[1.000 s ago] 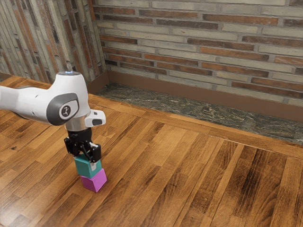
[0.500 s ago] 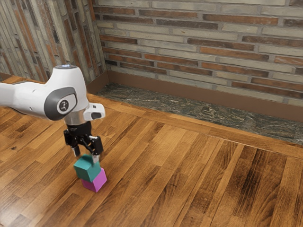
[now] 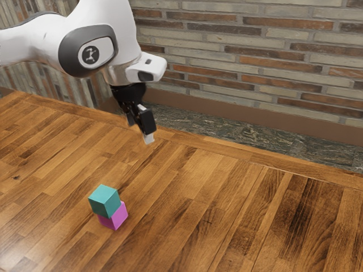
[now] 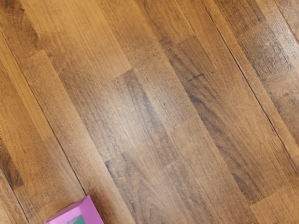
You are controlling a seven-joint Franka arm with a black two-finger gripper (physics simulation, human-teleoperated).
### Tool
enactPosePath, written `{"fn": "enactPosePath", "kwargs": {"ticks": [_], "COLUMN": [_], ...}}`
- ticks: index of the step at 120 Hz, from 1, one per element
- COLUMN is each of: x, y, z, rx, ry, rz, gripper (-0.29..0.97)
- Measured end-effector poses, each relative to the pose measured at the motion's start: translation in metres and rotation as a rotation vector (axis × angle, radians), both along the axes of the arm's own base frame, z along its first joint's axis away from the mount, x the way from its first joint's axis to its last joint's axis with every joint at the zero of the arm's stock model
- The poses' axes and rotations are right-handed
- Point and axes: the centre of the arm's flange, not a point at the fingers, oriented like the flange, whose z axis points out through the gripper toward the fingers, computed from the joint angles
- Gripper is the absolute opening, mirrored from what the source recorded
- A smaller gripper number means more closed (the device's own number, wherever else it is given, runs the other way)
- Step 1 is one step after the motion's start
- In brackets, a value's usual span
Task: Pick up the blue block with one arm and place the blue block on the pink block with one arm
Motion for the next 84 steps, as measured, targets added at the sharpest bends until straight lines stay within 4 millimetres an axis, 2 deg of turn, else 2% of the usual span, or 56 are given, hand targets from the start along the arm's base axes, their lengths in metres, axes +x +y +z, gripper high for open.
{"fn": "enactPosePath", "kwargs": {"ticks": [6,17,40,74,84], "x": [0.004,0.009,0.043,0.042,0.037], "y": [-0.018,-0.025,-0.005,0.032,0.043], "z": [0.025,0.061,0.105,0.096,0.102], "rx": [0.0,-0.001,0.007,0.053,0.057], "ry": [-0.01,-0.023,-0.006,0.118,0.127], "rz": [-0.062,-0.122,-0.171,-0.181,-0.173], "gripper": [0.67,0.68,0.68,0.68,0.68]}}
